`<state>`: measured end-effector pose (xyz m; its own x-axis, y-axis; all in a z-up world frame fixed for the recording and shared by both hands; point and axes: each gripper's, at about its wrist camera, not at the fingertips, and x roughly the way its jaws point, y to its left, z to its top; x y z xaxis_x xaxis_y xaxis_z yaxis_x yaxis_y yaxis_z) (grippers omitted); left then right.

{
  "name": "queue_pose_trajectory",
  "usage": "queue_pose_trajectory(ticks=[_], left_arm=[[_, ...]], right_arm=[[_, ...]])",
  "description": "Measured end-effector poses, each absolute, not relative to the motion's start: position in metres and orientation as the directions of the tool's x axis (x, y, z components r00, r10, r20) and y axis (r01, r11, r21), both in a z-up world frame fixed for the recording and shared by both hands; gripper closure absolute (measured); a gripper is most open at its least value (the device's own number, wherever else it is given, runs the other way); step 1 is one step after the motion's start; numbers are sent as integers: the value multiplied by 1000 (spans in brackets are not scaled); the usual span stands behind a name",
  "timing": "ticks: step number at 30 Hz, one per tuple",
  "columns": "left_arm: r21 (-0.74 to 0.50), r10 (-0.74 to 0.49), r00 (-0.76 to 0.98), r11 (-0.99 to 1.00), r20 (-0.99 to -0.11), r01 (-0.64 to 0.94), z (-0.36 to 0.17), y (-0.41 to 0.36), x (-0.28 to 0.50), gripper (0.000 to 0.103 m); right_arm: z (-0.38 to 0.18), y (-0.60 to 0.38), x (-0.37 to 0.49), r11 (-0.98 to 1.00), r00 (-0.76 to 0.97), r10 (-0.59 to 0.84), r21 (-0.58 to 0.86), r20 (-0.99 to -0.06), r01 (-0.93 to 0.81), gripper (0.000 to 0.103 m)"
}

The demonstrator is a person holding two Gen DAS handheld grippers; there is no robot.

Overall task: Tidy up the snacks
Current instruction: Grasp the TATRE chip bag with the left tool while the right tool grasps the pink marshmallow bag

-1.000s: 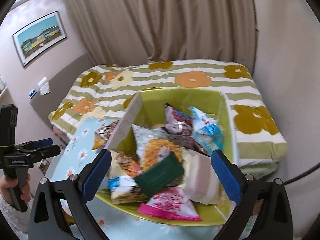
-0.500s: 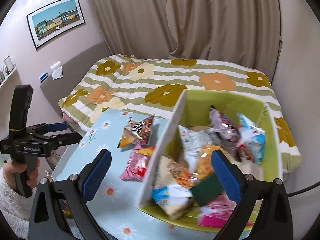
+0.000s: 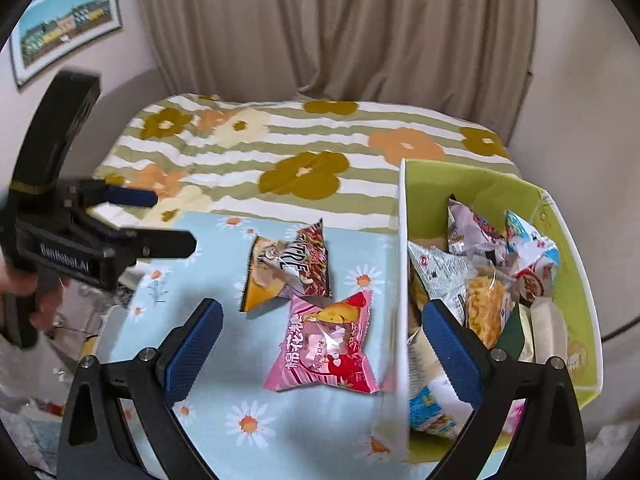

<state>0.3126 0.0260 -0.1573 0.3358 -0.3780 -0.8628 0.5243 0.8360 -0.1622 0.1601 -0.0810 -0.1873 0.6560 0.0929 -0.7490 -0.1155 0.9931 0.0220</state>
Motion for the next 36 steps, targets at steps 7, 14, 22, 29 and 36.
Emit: queue_pose_trajectory(ticks=[7, 14, 22, 29, 36], left_arm=[[-185, -403, 193, 727, -895, 661, -200, 7, 349, 0], [-183, -379, 94, 631, -920, 754, -249, -18, 374, 1], [-203, -362, 33, 594, -931, 779, -287, -36, 393, 6], [-257, -376, -23, 588, -927, 767, -306, -43, 405, 29], [-293, -413, -31, 590, -910, 752, -307, -37, 407, 40]], right_arm=[[-226, -51, 164, 999, 617, -25, -40, -786, -11, 4], [-275, -36, 183, 990, 549, -137, -122, -825, 64, 4], [-315, -17, 206, 942, 489, -321, -328, -811, 73, 4], [-332, -31, 219, 951, 437, -309, -288, -845, 115, 4], [-336, -39, 226, 959, 428, -284, -263, -858, 109, 4]])
